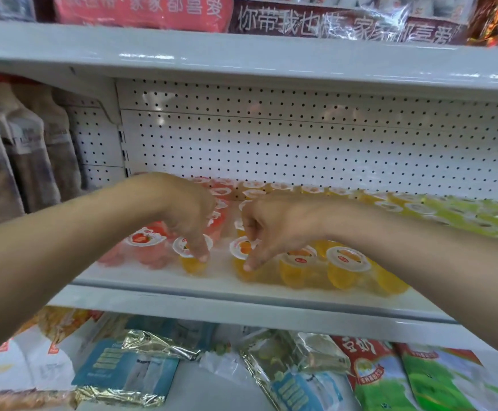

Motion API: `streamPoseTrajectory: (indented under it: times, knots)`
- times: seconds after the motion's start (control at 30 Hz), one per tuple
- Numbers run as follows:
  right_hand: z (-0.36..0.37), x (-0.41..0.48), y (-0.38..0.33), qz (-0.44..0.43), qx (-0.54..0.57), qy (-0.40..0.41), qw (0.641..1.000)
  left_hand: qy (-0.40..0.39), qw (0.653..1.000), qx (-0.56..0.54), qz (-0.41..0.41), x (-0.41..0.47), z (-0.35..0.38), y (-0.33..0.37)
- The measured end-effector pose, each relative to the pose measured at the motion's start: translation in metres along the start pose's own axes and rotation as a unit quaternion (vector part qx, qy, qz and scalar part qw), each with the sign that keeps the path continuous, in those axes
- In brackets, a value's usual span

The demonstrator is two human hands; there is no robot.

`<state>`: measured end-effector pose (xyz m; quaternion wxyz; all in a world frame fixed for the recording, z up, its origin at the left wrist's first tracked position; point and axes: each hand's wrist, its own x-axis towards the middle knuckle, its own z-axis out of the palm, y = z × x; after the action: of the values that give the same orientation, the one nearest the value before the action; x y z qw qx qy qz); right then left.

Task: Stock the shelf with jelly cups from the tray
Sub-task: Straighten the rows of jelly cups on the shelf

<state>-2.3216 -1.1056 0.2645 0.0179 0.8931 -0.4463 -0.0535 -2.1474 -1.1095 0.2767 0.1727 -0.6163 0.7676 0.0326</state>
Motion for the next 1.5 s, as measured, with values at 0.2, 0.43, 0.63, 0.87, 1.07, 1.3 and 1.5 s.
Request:
streamPoseTrajectory:
  times: [0.2, 0.43, 0.63, 0.87, 1.07, 1.3, 1.5]
  knots:
    - [-0.001, 0.004, -0.004, -0.003, -0.005, -0.006, 1.000, 0.006, 1.000, -0.009, 0.005, 0.001, 0.006, 0.005]
    - [0.000, 0.004, -0.003, 0.006, 0.011, -0.018, 1.000, 0.009, 1.000, -0.016, 0.009, 0.003, 0.004, 0.007]
    - [-0.017, -0.004, 0.006, 0.027, 0.036, 0.004, 0.999, 0.022, 0.999, -0.034, -0.003, -0.001, -0.011, 0.007]
    - [-0.073, -0.013, 0.104, 0.134, 0.020, 0.128, 0.983, 0.162, 0.976, -0.139, 0.042, 0.051, -0.064, 0.027]
    - [-0.054, 0.010, 0.193, 0.192, 0.017, 0.082, 0.978, 0.189, 0.966, -0.167, 0.060, 0.128, -0.091, 0.067]
    - [-0.034, 0.041, 0.226, 0.165, 0.013, 0.043, 0.985, 0.125, 0.972, -0.197, 0.012, 0.171, -0.089, 0.066]
    - [-0.027, 0.053, 0.249, 0.209, -0.006, 0.045, 0.977, 0.162, 0.966, -0.195, 0.052, 0.198, -0.098, 0.061]
